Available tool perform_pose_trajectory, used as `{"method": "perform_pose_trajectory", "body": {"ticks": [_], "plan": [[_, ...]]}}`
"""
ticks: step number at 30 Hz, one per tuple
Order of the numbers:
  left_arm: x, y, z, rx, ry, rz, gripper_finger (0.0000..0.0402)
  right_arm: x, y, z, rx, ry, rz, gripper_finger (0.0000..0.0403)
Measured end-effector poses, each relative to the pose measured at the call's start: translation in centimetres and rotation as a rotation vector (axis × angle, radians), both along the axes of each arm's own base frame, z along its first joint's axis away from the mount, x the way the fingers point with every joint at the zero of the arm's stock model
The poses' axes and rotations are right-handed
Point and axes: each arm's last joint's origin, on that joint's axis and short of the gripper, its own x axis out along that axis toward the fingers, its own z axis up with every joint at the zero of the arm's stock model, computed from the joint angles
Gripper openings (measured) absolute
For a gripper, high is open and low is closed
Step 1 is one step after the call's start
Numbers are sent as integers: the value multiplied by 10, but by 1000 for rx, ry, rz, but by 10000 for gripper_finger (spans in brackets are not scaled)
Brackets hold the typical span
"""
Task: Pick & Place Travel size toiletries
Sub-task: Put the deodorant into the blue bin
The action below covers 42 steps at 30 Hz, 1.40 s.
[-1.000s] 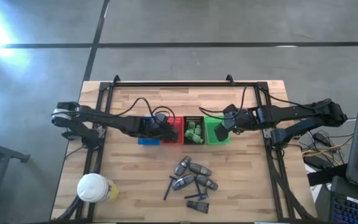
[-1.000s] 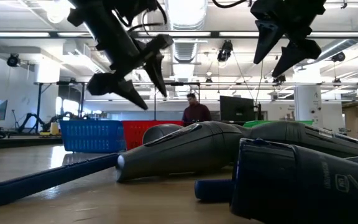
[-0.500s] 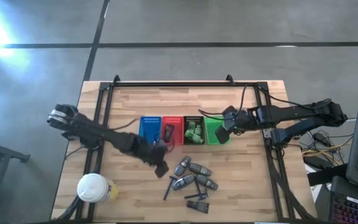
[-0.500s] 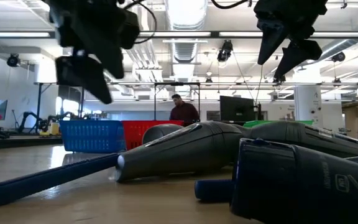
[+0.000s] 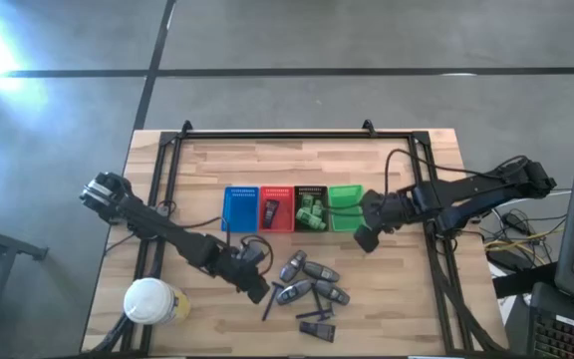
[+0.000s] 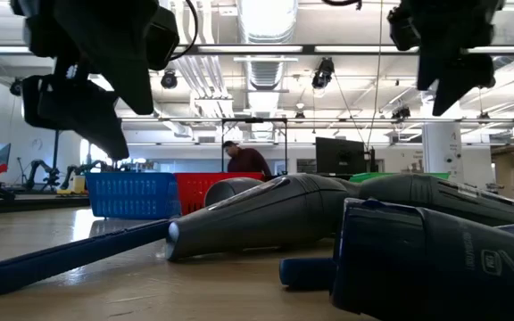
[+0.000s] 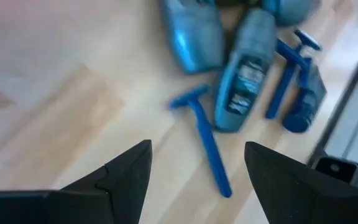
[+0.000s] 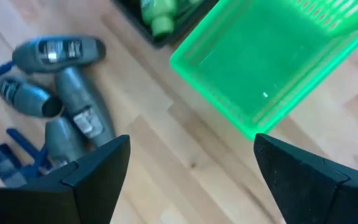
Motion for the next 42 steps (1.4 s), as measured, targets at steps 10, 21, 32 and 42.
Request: {"method": "perform_pose_trajectory", "body": {"ticks": [10, 21, 32, 42], "plan": [[-1, -19, -18, 8, 33, -39, 261, -5, 58, -20, 60, -93, 194, 338], [-2, -17, -16, 41, 19, -90, 261, 24, 117, -77, -26, -32, 451, 344], [-4, -20, -16, 108, -4, -240, 261, 64, 155, -107, -131, 12, 428, 332], [-10, -13, -19, 195, 57, -334, 262, 84, 161, -136, -130, 130, 361, 298]]}}
